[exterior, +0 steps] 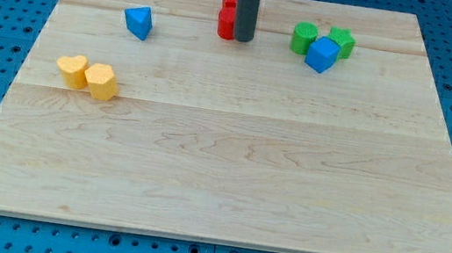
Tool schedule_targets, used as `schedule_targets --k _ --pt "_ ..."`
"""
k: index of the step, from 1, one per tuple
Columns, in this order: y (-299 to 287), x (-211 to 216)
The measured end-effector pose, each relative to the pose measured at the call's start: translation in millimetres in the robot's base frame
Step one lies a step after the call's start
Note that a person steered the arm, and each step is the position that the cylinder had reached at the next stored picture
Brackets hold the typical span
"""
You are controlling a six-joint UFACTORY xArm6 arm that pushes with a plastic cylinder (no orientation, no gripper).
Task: Move green star into green circle
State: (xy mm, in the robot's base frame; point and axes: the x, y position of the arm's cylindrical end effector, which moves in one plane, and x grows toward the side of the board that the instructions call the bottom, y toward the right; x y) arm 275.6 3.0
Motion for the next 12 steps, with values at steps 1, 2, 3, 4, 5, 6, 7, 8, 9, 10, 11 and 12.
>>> schedule_targets --k 1,2,3,4,5,6,7,8,9,10,11,12 --pt "-1 7" --pt "2 14" --pt "2 15" --pt "2 16" --pt "18 15" --pt "54 -2" --pt "61 -45" --pt "123 -52" --pt "210 -13" --pt "213 10" --pt "163 0" --pt "121 -16"
